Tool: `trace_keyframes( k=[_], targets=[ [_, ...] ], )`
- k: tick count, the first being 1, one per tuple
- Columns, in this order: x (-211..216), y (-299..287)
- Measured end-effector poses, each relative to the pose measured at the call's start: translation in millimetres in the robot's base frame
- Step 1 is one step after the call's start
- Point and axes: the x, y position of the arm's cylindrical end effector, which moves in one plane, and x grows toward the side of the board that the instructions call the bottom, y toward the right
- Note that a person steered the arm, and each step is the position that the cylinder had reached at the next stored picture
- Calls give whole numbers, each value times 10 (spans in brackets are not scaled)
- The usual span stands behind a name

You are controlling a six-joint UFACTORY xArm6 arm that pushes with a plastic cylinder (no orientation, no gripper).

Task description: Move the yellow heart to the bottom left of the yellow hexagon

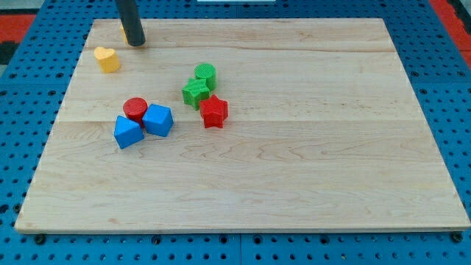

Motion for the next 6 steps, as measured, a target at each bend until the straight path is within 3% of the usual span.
trace_keyframes(
  k=[1, 2, 3, 4, 5, 6],
  targets=[
    [541, 365],
    [879, -38],
    [744, -539],
    [321, -538],
    [351, -666],
    [346, -1195]
  ],
)
